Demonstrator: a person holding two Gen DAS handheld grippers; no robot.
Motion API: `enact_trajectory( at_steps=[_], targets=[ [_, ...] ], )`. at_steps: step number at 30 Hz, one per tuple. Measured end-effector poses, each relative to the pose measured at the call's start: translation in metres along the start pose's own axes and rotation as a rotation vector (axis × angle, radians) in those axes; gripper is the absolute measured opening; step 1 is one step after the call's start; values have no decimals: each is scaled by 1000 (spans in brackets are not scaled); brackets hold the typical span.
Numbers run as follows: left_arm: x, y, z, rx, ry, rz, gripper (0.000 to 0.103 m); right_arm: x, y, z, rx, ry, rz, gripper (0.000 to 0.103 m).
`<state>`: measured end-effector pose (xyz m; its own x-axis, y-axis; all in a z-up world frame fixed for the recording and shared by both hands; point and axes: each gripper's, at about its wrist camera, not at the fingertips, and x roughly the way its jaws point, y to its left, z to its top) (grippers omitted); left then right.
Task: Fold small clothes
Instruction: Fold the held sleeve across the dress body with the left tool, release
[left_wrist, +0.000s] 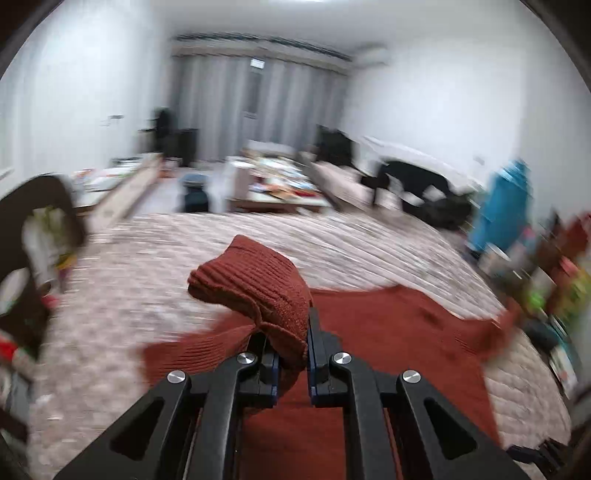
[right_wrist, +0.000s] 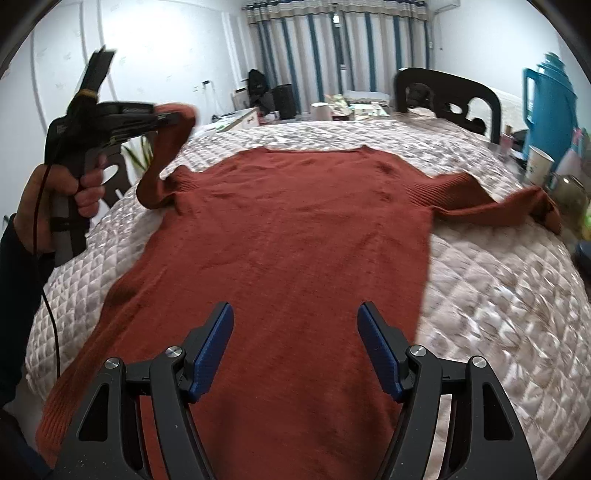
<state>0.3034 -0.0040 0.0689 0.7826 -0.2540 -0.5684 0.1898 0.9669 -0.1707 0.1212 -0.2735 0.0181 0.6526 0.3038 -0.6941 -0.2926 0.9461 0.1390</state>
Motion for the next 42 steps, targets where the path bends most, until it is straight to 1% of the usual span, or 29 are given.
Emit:
enact_trajectory(
  at_steps=[2, 4, 7, 8, 9, 10, 11, 12, 14, 16, 18, 21, 22, 24, 26, 28, 29, 31, 34, 35, 36, 38, 40, 42],
  targets=[
    [22, -30, -9, 46, 59, -86, 13, -2, -8, -2, 21, 1, -12, 70],
    [42, -54, -24, 87, 143, -181, 15, -5, -16, -4, 46, 3, -20, 70],
    [59, -78, -42, 127, 236, -246, 17, -9, -26, -5, 72, 3, -26, 70],
    [58, -81, -46, 127, 250, -267, 19, -10, -28, -5, 76, 1, -28, 70],
    [53, -83, -48, 121, 249, -283, 26, -11, -30, -4, 80, -1, -31, 70],
    [46, -79, -48, 111, 234, -293, 31, -12, -32, -4, 82, -4, -32, 70],
    [33, -79, -49, 103, 210, -295, 40, -13, -34, -3, 83, -5, -32, 70],
    [22, -71, -48, 89, 180, -296, 47, -12, -35, -1, 86, -3, -28, 70],
    [-1, -51, -43, 58, 133, -284, 53, -10, -37, 5, 86, -5, -9, 70],
    [-15, -31, -41, 32, 96, -250, 53, -5, -40, 14, 96, -5, 34, 70],
    [-26, -12, -42, 1, 66, -216, 54, 3, -42, 28, 126, -8, 105, 70],
    [-33, 14, -45, -44, 48, -141, 55, 22, -48, 53, 204, -9, 205, 70],
    [-33, 21, -46, -59, 52, -123, 55, 29, -48, 60, 219, -5, 223, 70],
    [-29, 34, -51, -89, 70, -103, 55, 46, -50, 72, 243, 12, 233, 68],
    [-25, 42, -55, -105, 82, -83, 55, 66, -57, 78, 292, 55, 192, 65],
    [-23, 49, -58, -112, 84, -67, 55, 79, -62, 78, 339, 90, 161, 62],
    [-21, 53, -59, -116, 84, -63, 55, 86, -66, 78, 356, 107, 166, 60],
    [-17, 56, -59, -126, 88, -56, 55, 101, -69, 75, 382, 156, 184, 50],
    [-11, 60, -59, -129, 91, -53, 55, 105, -67, 80, 346, 143, 163, 35],
    [-8, 60, -58, -128, 91, -52, 55, 107, -67, 82, 345, 152, 176, 19],
    [-6, 59, -57, -127, 91, -53, 55, 110, -68, 85, 339, 162, 180, 16],
    [-3, 57, -55, -125, 89, -56, 55, 111, -70, 91, 324, 151, 190, 10],
    [-4, 53, -52, -117, 79, -62, 55, 100, -75, 105, 307, 92, 215, 8],
    [-3, 49, -49, -109, 71, -66, 55, 88, -77, 121, 276, 12, 218, 8]
  ],
)
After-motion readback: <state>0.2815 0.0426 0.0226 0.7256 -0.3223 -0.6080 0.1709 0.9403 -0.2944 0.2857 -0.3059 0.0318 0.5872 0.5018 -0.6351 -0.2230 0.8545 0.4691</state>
